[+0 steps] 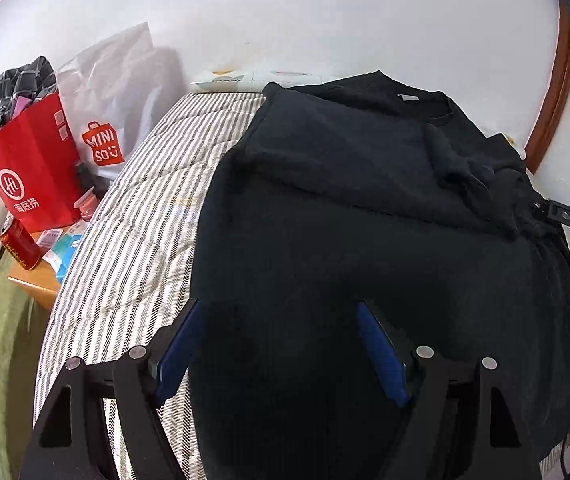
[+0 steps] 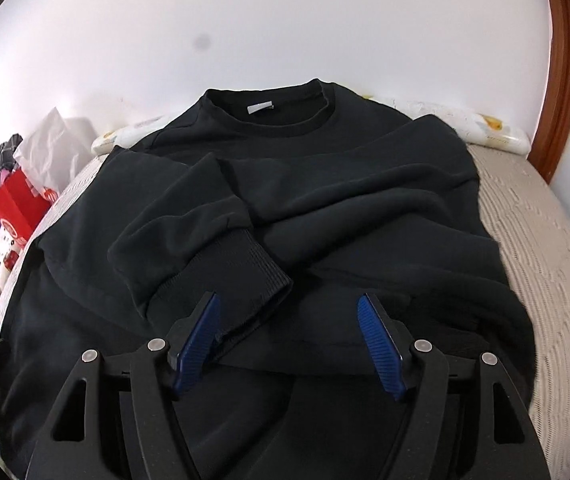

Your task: Fold small clothes

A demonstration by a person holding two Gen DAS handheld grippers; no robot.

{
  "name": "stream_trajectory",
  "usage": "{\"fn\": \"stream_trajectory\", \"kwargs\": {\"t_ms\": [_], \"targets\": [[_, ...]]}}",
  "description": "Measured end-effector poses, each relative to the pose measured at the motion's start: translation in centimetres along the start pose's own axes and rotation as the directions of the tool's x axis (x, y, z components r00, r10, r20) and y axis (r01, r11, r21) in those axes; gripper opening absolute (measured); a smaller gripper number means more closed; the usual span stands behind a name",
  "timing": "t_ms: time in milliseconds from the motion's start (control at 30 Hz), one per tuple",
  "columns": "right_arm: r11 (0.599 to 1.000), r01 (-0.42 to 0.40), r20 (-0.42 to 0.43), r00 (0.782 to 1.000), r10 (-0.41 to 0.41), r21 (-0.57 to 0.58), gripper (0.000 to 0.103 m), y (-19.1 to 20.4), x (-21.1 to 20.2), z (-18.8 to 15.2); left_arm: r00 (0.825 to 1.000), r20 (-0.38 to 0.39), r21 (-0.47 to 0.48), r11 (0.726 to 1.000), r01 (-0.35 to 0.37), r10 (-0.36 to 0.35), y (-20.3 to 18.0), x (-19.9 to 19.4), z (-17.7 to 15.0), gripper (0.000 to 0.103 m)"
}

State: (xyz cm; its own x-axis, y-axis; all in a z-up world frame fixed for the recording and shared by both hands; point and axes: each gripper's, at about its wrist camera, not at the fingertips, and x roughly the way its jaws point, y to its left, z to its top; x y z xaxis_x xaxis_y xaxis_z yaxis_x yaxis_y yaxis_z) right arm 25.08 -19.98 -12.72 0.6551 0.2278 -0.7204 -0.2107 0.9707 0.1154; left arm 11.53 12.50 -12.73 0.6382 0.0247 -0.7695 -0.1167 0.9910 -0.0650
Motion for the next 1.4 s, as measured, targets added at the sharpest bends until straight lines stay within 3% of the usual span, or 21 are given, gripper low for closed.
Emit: {"fn": "stream_trajectory", "kwargs": {"t_ms": [67, 100, 133, 167, 233, 300, 467, 733, 800, 867, 900, 967, 1033, 1200, 1333, 1400], "targets": [[0.999, -0.032, -0.008, 0.999, 0.033, 0.005, 0.065, 0.0, 0.8, 0.3, 1.0, -0.002, 0.008, 1.0, 0.0, 0.0, 0.2, 0.0, -0.1, 0.076], [1.0, -0.028, -0.026, 0.999, 0.029, 0.014, 0.05, 0.1, 1.5, 0.6, 1.0, -0.005, 0.009, 1.0, -0.01, 0.01, 0.4, -0.1, -0.3, 0.076], [0.999, -0.027, -0.046, 0.999, 0.028, 0.019, 0.023, 0.4, 2.0, 0.8, 1.0, -0.007, 0.005, 1.0, -0.016, 0.016, 0.7, -0.2, -0.4, 0.076], [0.998, -0.055, -0.066, 0.996, 0.056, 0.021, 0.012, 0.6, 2.4, 0.9, 1.0, -0.008, -0.001, 1.0, -0.018, 0.018, 1.0, -0.3, -0.6, 0.076], [0.999, -0.04, -0.07, 0.997, 0.041, 0.008, 0.006, 1.5, 2.1, 1.2, 1.0, -0.007, -0.008, 1.0, -0.008, 0.008, 2.0, -0.8, -1.0, 0.076], [0.999, -0.04, -0.052, 0.998, 0.039, -0.016, 0.005, 2.6, 0.9, 1.7, 1.0, -0.002, -0.006, 1.0, -0.008, 0.008, 2.7, -1.1, -1.2, 0.076], [0.988, -0.122, 0.026, 0.992, 0.125, -0.09, 0.005, 8.1, -2.0, 5.2, 1.0, 0.003, -0.044, 0.999, 0.001, -0.001, 4.1, -0.9, -0.5, 0.076], [0.958, -0.28, 0.015, 0.959, 0.282, -0.064, 0.011, 17.2, 3.7, 9.0, 0.999, 0.041, -0.085, 0.996, 0.015, -0.011, 4.1, -0.8, 1.5, 0.076], [0.929, -0.366, -0.035, 0.931, 0.364, -0.06, 0.02, 18.4, 4.5, 9.0, 0.999, 0.043, -0.083, 0.996, 0.02, -0.016, 4.0, -0.9, 1.9, 0.076], [0.897, -0.437, -0.07, 0.899, 0.432, -0.071, 0.037, 18.4, 3.9, 8.6, 0.998, 0.052, -0.071, 0.997, 0.022, -0.018, 3.6, -1.1, 2.3, 0.076], [0.891, -0.444, -0.054, 0.896, 0.441, -0.091, 0.048, 18.1, 3.1, 8.3, 0.998, 0.058, -0.064, 0.998, 0.026, -0.022, 3.4, -1.2, 2.5, 0.076], [0.91, -0.379, 0.045, 0.919, 0.391, -0.167, 0.056, 16.4, 0.4, 7.3, 0.997, 0.067, -0.052, 0.998, 0.037, -0.034, 2.9, -1.1, 3.0, 0.076], [0.932, -0.295, 0.089, 0.944, 0.319, -0.212, 0.062, 14.5, -1.0, 6.6, 0.996, 0.072, -0.032, 0.998, 0.049, -0.046, 1.8, -0.7, 4.0, 0.076], [0.976, -0.132, 0.078, 0.986, 0.147, -0.171, 0.062, 6.7, -2.2, 4.4, 0.995, 0.082, -0.003, 0.999, 0.05, -0.05, -0.6, 1.0, 6.3, 0.076], [0.989, 0.036, 0.071, 0.997, -0.026, -0.143, 0.062, 1.7, -2.1, 2.5, 0.994, 0.08, 0.008, 0.997, 0.08, -0.08, -2.1, 2.6, 8.6, 0.076], [0.988, 0.079, 0.075, 0.995, -0.07, -0.129, 0.062, 0.2, -1.9, 1.9, 0.994, 0.076, 0.022, 0.997, 0.079, -0.081, -2.8, 3.7, 9.7, 0.076]]}}
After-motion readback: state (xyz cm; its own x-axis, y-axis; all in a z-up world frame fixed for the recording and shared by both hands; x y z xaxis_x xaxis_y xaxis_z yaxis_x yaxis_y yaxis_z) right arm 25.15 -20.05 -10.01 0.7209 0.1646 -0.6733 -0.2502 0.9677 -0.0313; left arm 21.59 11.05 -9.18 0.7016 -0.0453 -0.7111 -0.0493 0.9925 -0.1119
